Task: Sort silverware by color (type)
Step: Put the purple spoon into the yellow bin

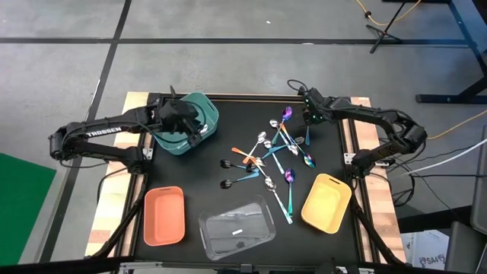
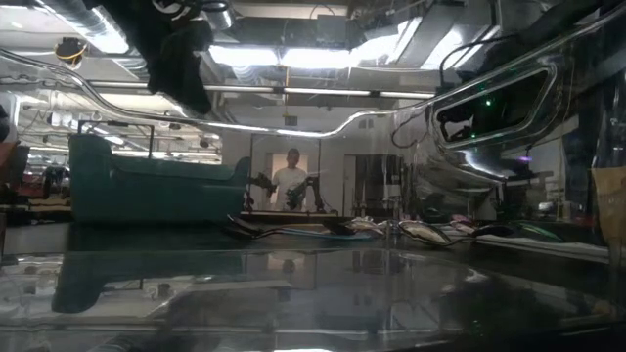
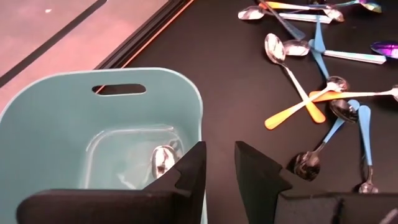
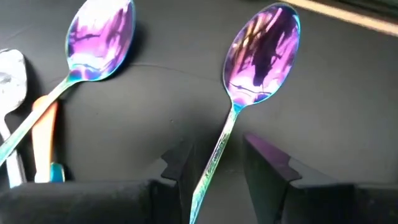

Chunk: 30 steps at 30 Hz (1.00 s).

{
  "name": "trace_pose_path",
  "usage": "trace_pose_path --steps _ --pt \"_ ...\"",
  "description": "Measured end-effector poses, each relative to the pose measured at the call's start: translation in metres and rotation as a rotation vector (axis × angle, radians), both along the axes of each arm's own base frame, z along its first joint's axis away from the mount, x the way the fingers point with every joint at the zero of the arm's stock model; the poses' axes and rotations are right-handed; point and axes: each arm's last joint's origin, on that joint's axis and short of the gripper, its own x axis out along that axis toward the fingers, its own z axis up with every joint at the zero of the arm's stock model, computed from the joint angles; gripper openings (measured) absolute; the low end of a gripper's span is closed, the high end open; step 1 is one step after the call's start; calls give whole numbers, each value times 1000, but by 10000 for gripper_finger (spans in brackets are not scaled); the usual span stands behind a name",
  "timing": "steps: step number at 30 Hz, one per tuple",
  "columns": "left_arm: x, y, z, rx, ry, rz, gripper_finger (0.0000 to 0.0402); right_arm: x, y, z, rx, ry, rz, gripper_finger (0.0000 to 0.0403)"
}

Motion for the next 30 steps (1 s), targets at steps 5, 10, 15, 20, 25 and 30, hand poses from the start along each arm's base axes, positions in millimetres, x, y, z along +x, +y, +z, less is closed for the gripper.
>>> trace_pose_path --steps 5,10,15,20,25,30 --pt "1 -1 1 3 -8 -6 78 -2 2 -6 -3 -3 -21 117" --pt "1 -1 1 3 -8 -6 78 -2 1 -7 -6 -4 -22 117" --pt "1 -1 1 3 -8 -6 78 0 -1 -20 34 36 -22 117" --pt "1 -1 1 3 -8 -6 78 3 -4 -34 57 71 -28 117" --pt "1 -1 1 3 -8 -5 78 5 -6 -38 64 82 -28 117" --pt "1 -1 1 3 -8 -5 78 5 -6 -39 64 82 -28 114"
